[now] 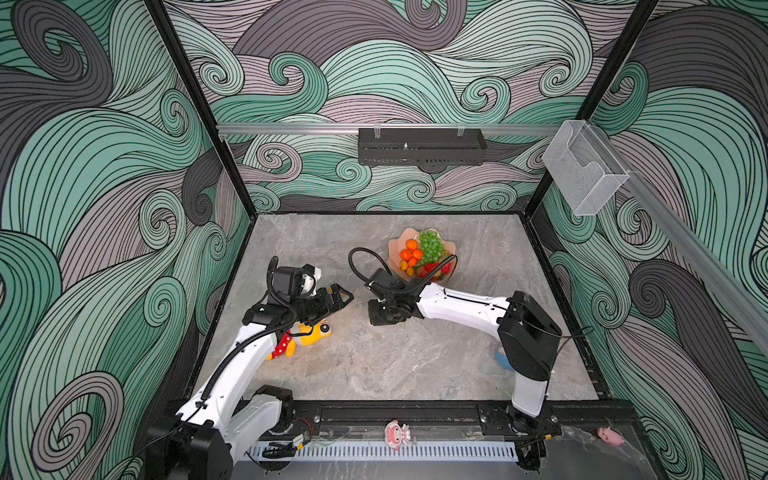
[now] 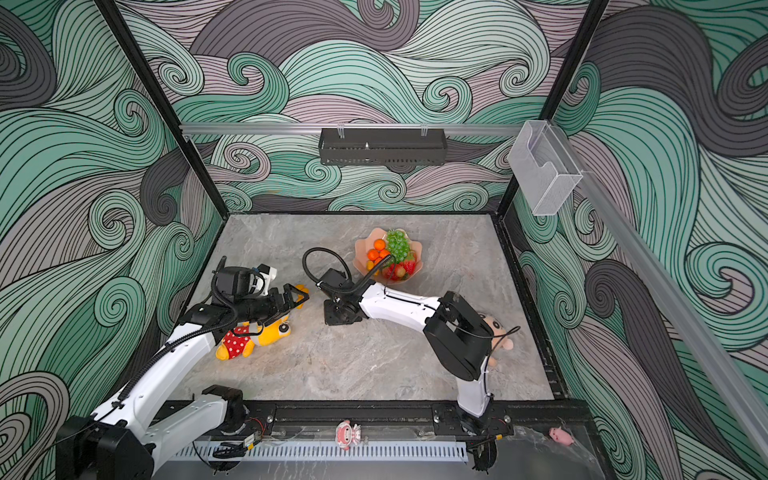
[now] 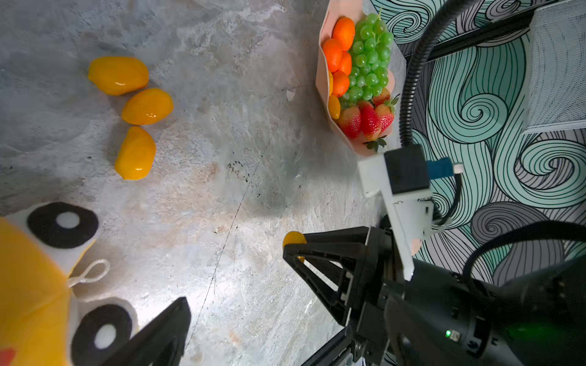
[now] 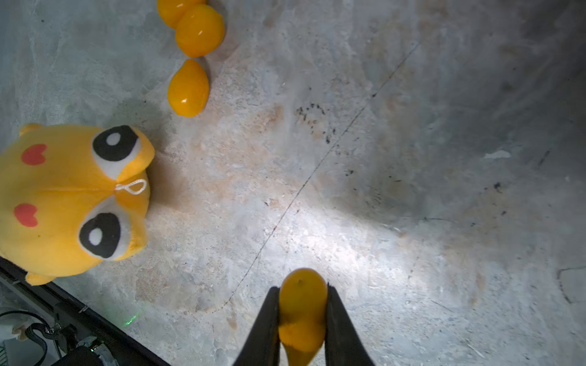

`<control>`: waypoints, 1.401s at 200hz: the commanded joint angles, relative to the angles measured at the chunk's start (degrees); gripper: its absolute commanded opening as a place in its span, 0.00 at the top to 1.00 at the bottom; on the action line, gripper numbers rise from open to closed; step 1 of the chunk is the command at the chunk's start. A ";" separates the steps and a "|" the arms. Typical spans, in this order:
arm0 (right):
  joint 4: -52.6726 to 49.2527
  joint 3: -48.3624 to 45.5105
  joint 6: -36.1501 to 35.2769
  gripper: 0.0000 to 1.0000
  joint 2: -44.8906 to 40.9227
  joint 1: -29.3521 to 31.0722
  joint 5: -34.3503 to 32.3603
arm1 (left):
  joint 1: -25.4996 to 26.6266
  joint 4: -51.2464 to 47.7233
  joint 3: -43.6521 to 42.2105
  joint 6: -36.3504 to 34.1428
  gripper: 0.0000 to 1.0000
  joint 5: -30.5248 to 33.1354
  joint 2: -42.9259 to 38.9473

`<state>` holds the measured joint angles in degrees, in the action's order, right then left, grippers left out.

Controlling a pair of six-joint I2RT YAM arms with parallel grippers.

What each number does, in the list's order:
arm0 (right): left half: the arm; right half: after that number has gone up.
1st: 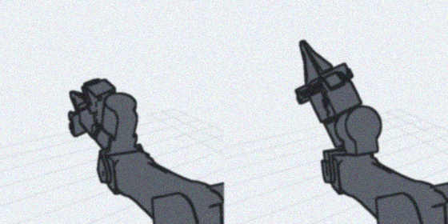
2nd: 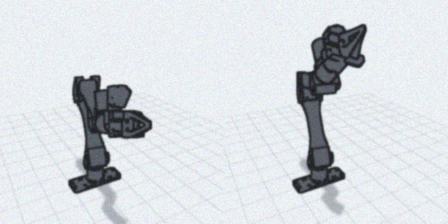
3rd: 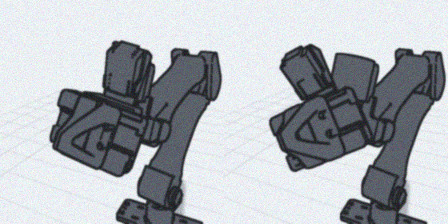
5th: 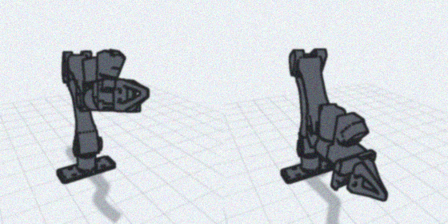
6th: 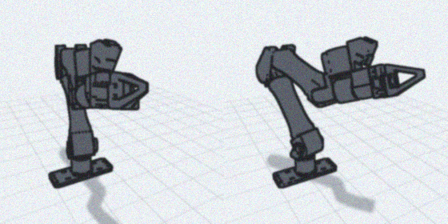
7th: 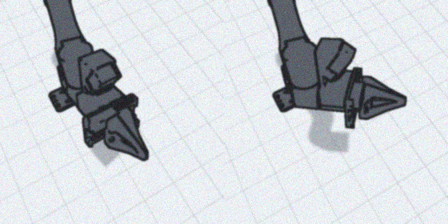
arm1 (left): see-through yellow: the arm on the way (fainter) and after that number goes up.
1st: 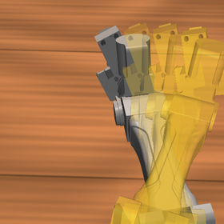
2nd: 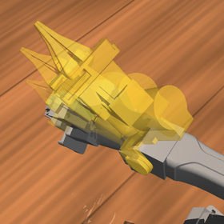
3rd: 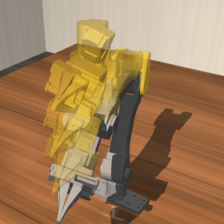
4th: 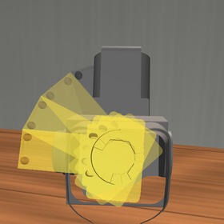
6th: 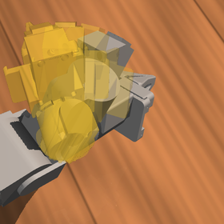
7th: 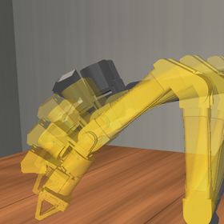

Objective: Place and organize the fake fruits in the fruit bowl
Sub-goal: 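Lift the yellow fruit and carry it toward the pink bowl, then lower the yellow fruit into the bowl and open the right gripper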

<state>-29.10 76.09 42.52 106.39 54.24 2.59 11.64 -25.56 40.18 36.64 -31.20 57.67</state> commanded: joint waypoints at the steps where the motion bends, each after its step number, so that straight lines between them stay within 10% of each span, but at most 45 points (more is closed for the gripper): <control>1: 0.86 -2.43 -1.40 0.80 -4.27 -2.48 -1.92 | 2.20 2.96 3.14 1.38 0.02 2.25 1.77; 118: -2.14 -5.25 -10.80 0.79 -14.44 -19.41 -3.12 | 14.58 10.18 16.62 2.23 0.01 7.11 19.81; 280: -4.27 12.12 -24.86 0.79 6.30 -27.90 7.07 | 15.74 14.78 30.52 0.11 0.01 8.71 37.31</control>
<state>-31.44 85.58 19.49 110.59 26.59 8.12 27.07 -12.75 68.88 36.88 -23.11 93.69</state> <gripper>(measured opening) 0.216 0.986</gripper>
